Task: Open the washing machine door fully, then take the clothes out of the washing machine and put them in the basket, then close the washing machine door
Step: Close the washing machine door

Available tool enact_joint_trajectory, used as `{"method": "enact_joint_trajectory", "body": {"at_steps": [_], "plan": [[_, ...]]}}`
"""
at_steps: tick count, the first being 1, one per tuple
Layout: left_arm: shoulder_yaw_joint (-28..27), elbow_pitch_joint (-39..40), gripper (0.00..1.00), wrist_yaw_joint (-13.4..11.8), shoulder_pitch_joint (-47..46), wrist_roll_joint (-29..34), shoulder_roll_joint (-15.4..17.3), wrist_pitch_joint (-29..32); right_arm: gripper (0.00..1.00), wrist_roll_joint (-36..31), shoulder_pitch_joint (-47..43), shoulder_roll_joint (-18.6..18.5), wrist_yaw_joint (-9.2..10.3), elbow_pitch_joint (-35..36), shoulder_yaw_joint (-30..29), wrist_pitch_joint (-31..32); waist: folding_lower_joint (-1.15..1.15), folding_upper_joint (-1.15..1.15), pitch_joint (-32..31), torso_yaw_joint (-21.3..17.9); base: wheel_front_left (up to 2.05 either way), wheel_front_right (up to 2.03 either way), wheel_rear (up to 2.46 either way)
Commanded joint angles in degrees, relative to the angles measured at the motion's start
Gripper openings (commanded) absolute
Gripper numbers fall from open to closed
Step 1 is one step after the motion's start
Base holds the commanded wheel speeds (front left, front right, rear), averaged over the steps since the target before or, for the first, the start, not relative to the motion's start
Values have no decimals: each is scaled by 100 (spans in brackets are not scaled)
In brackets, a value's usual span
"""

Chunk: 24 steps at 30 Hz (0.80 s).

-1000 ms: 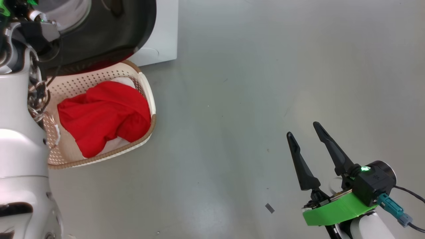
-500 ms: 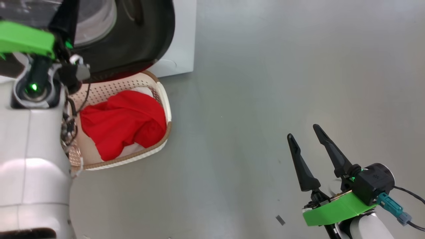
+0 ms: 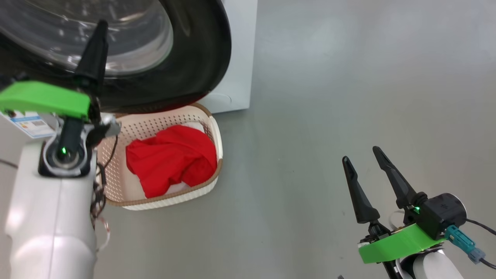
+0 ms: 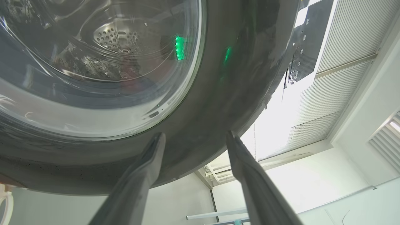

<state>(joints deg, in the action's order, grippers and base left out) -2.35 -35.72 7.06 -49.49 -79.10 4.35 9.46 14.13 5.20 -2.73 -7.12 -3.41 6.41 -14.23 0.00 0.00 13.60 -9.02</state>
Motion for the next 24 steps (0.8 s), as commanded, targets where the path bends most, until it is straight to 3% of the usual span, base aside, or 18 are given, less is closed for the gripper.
{"method": "enact_joint_trajectory", "body": {"at_steps": [1, 14, 24], "plan": [[-58, 288, 100, -31, 180, 172, 246, -100, 100, 46, 9, -15, -36, 120, 97, -74, 0, 0, -184, 121, 0, 0, 0], [643, 1927, 100, -288, 1655, 1580, 493, -760, 100, 54, -186, -15, -36, 158, -5, -44, 0, 0, -644, 379, 0, 0, 0], [1099, 2894, 100, -497, 2624, 3126, 750, -1909, 100, 89, -369, -15, -36, 203, -20, -16, 0, 0, -909, 556, 0, 0, 0]]}}
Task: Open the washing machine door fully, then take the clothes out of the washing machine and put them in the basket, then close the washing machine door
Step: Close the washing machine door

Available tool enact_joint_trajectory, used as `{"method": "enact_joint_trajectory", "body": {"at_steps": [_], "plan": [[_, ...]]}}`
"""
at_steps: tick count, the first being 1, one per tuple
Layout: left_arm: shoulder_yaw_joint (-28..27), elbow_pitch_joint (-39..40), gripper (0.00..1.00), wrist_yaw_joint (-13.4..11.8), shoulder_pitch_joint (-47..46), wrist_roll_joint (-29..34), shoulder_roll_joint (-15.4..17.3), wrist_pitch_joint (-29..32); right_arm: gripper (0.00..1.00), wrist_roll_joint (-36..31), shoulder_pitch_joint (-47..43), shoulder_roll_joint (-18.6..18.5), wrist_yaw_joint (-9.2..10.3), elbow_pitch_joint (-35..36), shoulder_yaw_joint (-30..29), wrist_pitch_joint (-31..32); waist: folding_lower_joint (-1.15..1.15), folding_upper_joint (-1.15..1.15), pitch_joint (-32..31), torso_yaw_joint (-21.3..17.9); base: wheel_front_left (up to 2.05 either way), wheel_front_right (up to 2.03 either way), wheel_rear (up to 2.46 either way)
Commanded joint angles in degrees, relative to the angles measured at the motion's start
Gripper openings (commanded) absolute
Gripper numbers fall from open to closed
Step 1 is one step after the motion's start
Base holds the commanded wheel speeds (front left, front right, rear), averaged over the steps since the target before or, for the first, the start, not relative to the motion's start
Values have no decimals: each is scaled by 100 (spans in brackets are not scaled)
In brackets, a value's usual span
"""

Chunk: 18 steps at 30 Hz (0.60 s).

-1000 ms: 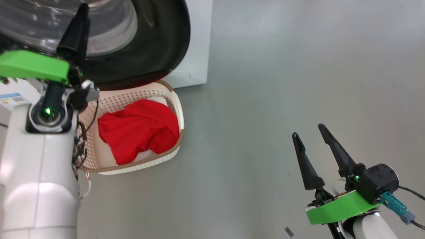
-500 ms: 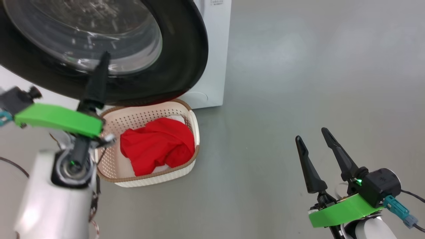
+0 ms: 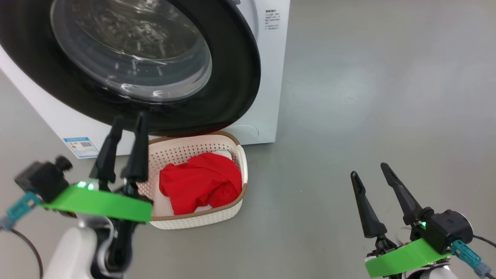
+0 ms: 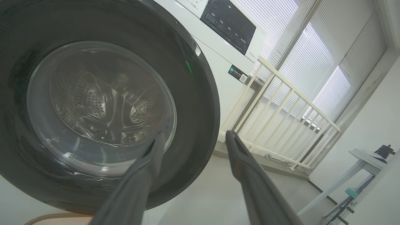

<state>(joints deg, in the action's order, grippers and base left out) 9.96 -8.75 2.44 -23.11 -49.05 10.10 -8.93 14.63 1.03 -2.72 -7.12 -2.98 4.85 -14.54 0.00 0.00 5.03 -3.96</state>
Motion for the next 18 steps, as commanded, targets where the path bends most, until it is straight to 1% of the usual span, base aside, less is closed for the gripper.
{"method": "enact_joint_trajectory", "body": {"at_steps": [1, 6, 13, 15, 18], "plan": [[-91, 260, 100, -72, 65, 246, 186, -147, 100, 39, 34, -16, -36, 166, 130, 17, 0, 0, -68, 66, 0, 0, 0], [101, 469, 100, -347, 424, 862, 307, -331, 100, 36, -34, -16, -36, 196, 128, 24, 0, 0, -146, 118, 0, 0, 0], [153, 803, 100, -723, 818, 1447, 339, -504, 100, -119, -108, -16, -36, 244, 83, 14, 0, 0, -199, 148, 0, 0, 0], [136, 905, 100, -753, 931, 1539, 326, -538, 100, -125, -139, -16, -36, 239, 69, 7, 0, 0, -221, 153, 0, 0, 0], [135, 1015, 100, -716, 1031, 1665, 322, -570, 100, -129, -160, -16, -36, 240, 50, -2, 0, 0, -240, 160, 0, 0, 0]]}}
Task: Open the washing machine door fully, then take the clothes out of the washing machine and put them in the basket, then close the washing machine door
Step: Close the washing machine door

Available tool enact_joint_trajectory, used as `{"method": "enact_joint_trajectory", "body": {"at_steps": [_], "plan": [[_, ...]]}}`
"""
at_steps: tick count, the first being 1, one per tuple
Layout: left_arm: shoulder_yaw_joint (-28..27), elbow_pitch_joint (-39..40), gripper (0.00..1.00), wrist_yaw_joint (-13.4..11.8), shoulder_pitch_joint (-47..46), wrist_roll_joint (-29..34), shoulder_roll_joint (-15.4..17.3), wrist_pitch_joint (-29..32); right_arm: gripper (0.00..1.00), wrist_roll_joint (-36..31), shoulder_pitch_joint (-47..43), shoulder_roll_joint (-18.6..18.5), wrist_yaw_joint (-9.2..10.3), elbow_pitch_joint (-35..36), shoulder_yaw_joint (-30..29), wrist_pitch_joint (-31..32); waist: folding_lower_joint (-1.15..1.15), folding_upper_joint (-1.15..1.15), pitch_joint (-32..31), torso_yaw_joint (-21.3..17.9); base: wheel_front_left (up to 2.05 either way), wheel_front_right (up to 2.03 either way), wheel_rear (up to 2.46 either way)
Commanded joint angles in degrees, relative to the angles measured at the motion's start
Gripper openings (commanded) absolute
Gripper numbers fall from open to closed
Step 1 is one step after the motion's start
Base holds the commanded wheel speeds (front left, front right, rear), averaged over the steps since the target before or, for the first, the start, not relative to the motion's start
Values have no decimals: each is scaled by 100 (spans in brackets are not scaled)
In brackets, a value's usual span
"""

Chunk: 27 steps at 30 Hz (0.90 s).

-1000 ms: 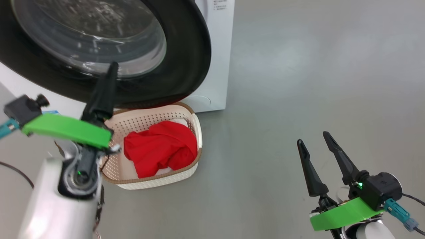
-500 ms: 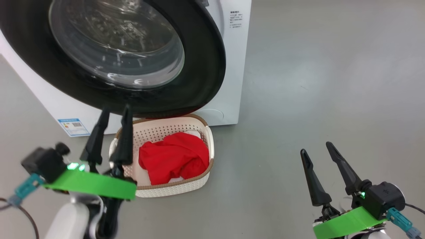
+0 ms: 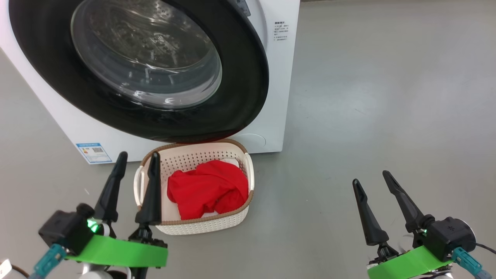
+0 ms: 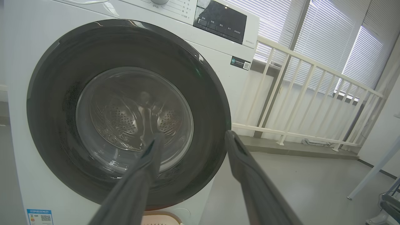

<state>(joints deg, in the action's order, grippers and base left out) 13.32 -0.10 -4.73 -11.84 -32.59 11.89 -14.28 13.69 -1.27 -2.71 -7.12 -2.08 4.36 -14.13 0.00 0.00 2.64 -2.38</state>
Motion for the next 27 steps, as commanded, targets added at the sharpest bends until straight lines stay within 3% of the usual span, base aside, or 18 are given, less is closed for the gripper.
{"method": "enact_joint_trajectory", "body": {"at_steps": [1, 11, 27], "plan": [[-213, 188, 100, 15, -47, 100, 146, -47, 100, -29, 57, -17, -36, 149, 92, -47, 0, 0, -13, 5, 0, 0, 0], [-345, 436, 100, -188, 387, 1181, 138, -70, 100, -191, -35, -17, -36, 197, -1, -77, 0, 0, -6, 52, 0, 0, 0], [-512, 420, 100, -219, 1219, 1580, -141, -72, 100, -270, -247, -17, -36, 341, -164, -86, 0, 0, -239, 59, 0, 0, 0]]}}
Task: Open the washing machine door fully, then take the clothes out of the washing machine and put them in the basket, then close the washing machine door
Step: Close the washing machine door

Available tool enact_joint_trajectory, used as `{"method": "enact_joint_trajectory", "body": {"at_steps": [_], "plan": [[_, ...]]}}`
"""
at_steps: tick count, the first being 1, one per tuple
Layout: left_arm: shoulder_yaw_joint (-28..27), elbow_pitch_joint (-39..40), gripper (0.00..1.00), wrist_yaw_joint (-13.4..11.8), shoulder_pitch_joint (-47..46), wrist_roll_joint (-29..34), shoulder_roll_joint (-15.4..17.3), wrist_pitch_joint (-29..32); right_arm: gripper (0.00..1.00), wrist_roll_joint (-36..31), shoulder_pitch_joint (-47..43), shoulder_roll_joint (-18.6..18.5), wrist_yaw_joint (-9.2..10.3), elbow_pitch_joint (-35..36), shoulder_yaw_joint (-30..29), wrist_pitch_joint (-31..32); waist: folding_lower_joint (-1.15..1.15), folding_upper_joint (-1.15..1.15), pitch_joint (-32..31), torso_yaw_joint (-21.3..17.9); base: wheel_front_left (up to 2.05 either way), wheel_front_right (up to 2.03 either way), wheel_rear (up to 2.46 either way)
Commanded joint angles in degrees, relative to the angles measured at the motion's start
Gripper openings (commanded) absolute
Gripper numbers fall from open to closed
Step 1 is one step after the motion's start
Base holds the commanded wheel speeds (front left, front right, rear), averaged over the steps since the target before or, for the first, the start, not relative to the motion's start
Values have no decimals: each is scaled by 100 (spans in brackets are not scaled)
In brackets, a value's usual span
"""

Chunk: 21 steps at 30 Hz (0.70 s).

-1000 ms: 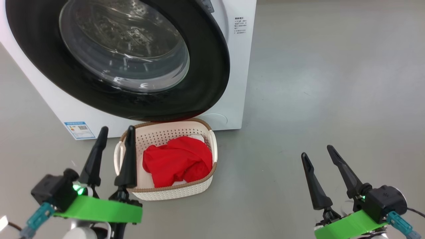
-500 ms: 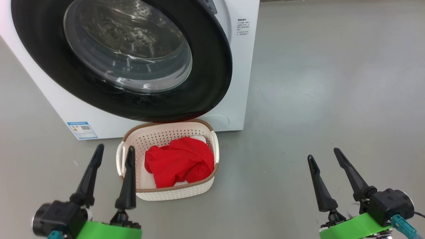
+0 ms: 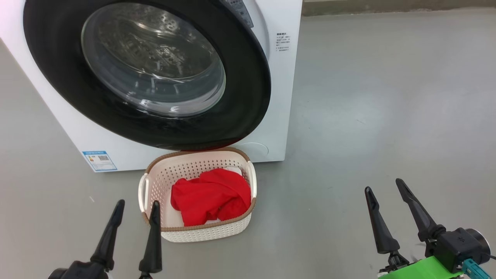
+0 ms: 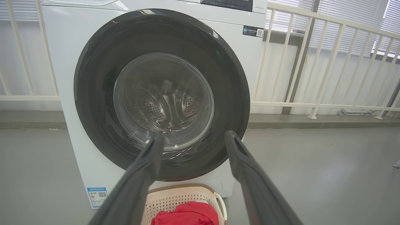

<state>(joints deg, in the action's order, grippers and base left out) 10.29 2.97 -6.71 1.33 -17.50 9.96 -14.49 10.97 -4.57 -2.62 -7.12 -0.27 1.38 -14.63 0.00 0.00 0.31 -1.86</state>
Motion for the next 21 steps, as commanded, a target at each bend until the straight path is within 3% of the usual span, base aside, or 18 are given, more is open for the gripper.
{"method": "enact_joint_trajectory", "body": {"at_steps": [1, 21], "plan": [[-202, 75, 100, -15, -94, 85, 63, -51, 100, 7, 73, -26, -36, 162, 136, -36, 0, 0, -12, 13, 0, 0, 0], [-105, -134, 100, 105, -85, -86, 127, 35, 100, 60, 39, -26, -36, 198, 127, -37, 0, 0, 24, 74, 0, 0, 0]]}}
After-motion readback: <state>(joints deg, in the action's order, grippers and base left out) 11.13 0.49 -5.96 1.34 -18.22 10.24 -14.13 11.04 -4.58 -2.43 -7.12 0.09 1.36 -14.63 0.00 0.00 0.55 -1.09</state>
